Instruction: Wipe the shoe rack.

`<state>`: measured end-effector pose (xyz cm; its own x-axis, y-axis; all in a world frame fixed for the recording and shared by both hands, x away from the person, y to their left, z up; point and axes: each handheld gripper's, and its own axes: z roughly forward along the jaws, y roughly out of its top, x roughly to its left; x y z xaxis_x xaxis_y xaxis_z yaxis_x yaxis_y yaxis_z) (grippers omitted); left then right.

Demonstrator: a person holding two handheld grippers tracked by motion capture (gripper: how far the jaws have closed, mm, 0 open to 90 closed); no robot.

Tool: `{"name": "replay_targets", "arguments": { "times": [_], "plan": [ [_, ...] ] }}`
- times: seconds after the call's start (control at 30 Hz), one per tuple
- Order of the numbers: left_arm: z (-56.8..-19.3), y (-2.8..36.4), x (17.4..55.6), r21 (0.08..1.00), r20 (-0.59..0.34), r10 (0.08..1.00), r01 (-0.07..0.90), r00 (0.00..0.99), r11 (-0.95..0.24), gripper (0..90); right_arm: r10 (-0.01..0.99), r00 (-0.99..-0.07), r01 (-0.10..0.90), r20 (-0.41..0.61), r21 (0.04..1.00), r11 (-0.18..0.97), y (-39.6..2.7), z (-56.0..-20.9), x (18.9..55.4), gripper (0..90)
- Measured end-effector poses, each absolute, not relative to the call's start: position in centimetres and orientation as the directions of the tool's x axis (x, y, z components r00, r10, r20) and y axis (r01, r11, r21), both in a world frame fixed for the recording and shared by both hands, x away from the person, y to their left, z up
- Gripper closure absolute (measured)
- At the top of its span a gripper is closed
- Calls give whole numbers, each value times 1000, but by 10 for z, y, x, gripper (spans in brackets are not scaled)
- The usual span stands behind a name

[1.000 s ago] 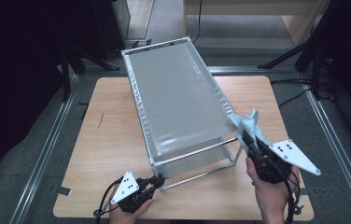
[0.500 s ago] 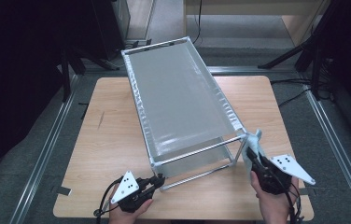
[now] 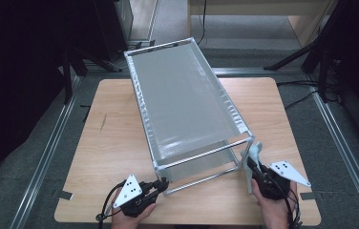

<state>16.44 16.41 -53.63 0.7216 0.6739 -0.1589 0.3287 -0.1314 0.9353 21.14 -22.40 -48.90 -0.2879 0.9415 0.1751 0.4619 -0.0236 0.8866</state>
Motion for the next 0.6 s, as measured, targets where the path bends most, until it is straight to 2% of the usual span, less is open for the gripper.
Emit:
{"name": "replay_targets", "arguments": {
  "times": [0.2,0.33,0.43,0.6],
  "plan": [
    [-536,164,164,935,-160,675,331,721,-132,805,927,-341,338,157,940,-35,-220,-446,195,834],
    [-536,164,165,935,-158,676,330,720,-133,806,910,-391,290,136,957,-19,-211,-435,185,834],
    [-536,164,165,935,-158,676,330,720,-133,806,912,-399,303,92,952,37,-202,-445,188,834],
    [-536,164,165,935,-158,676,330,720,-133,805,916,-391,420,91,903,90,-197,-486,203,833]
  ]
}}
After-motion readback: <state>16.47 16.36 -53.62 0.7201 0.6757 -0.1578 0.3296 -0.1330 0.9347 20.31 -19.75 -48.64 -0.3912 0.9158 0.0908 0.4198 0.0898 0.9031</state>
